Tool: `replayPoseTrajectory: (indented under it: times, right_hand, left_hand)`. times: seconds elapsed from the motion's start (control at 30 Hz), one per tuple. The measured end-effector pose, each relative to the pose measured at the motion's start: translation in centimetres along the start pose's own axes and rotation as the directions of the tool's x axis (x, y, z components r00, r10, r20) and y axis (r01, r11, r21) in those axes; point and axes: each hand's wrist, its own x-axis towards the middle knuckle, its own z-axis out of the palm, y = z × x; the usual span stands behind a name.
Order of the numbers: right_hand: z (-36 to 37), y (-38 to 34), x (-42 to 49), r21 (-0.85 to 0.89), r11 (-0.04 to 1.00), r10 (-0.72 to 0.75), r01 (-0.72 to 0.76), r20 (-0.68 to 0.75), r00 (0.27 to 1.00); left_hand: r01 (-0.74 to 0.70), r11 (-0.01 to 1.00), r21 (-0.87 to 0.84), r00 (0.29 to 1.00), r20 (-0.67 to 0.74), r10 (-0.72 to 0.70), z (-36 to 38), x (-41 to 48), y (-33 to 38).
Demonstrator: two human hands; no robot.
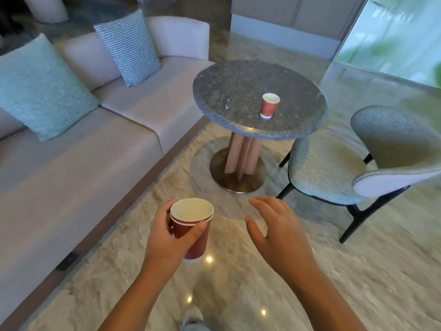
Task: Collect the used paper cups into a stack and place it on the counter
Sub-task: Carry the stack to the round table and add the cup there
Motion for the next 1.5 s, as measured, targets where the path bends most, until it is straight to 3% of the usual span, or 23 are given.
replayPoseTrajectory:
  times: [0.27, 0.4, 0.83, 0.97, 1.3, 1.5]
  right_hand:
    - [1.1, 3.0, 7.3, 0.018, 0.996, 0.087, -0.087, -0.024, 0.996]
    - [1.3, 5.5, 11.6, 0.036, 0.994, 0.101, -0.101, -0.009, 0.995]
    - [-1.7, 17.7, 29.1, 0.145, 0.984, 0.124, -0.106, -0.120, 0.985]
    - [-1.9, 20.4, 32.4, 0.139, 0.982, 0.142, -0.126, -0.110, 0.984]
    - [1.3, 22.7, 40.7, 0.088, 0.963, 0.263, -0.256, -0.078, 0.962]
    - [4.2, 22.3, 46.5, 0.057, 0.937, 0.348, -0.344, -0.098, 0.932]
  left_hand:
    - [0.035, 0.999, -0.035, 0.999, -0.029, -0.036, 3.0, 6.8, 0.8]
    - [0.040, 0.999, 0.032, 0.999, -0.001, -0.040, 5.6, 10.7, 1.8]
    - [-0.113, 0.992, 0.060, 0.990, 0.093, 0.107, 19.4, 28.8, 9.7]
    - [-0.101, 0.992, 0.072, 0.991, 0.096, 0.094, 22.0, 32.2, 10.0]
    - [-0.052, 0.993, 0.107, 0.982, 0.184, 0.032, 22.5, 41.9, 9.2]
    - [-0.079, 0.980, 0.180, 0.950, 0.310, 0.020, 20.8, 50.0, 8.9]
